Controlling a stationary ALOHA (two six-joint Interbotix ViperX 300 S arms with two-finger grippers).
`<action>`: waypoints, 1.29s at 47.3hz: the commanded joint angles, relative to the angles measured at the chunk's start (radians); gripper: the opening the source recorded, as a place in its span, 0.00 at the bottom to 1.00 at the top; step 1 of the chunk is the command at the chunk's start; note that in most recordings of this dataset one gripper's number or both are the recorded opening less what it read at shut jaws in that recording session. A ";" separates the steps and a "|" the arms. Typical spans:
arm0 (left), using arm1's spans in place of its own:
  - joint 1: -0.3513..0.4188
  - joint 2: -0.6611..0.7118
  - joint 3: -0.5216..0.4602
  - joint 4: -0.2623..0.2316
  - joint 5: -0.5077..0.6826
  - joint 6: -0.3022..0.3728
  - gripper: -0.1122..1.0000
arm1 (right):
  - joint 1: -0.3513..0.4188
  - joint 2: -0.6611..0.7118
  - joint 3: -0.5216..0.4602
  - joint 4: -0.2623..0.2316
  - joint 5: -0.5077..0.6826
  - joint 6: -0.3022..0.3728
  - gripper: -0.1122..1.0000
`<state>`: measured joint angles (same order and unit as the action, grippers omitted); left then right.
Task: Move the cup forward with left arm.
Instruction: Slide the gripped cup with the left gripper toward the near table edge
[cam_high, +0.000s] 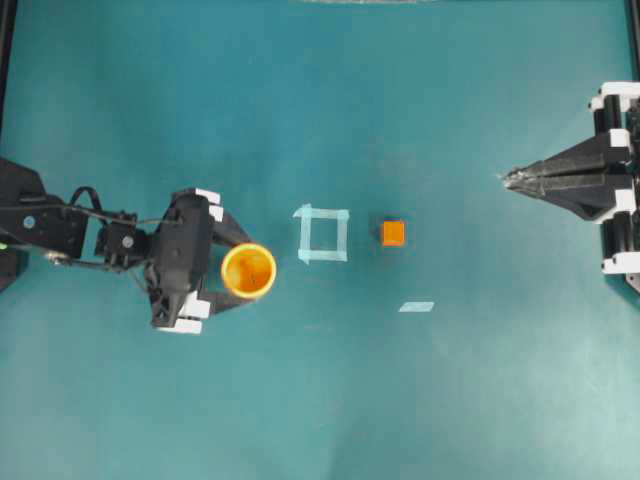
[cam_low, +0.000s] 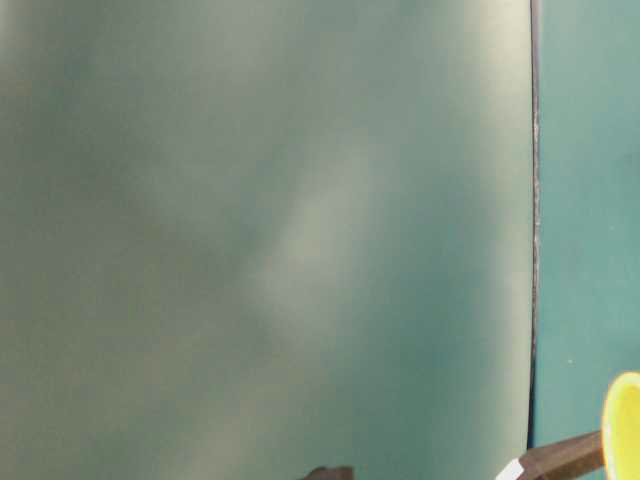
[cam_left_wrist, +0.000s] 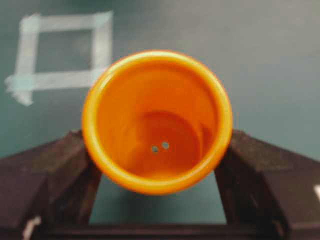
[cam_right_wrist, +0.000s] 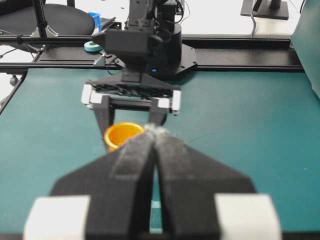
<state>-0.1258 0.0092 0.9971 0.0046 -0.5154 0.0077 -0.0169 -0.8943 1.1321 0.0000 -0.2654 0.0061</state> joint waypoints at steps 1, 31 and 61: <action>-0.032 -0.029 -0.015 0.000 -0.009 0.000 0.70 | -0.002 0.002 -0.034 0.002 -0.003 0.002 0.10; -0.302 0.008 -0.101 0.000 0.084 0.000 0.70 | -0.002 0.002 -0.034 0.002 0.005 0.002 0.10; -0.428 0.041 -0.175 0.000 0.132 0.000 0.70 | -0.002 0.002 -0.035 0.002 0.006 0.002 0.10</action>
<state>-0.5492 0.0598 0.8452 0.0031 -0.3804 0.0092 -0.0169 -0.8958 1.1305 0.0000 -0.2546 0.0061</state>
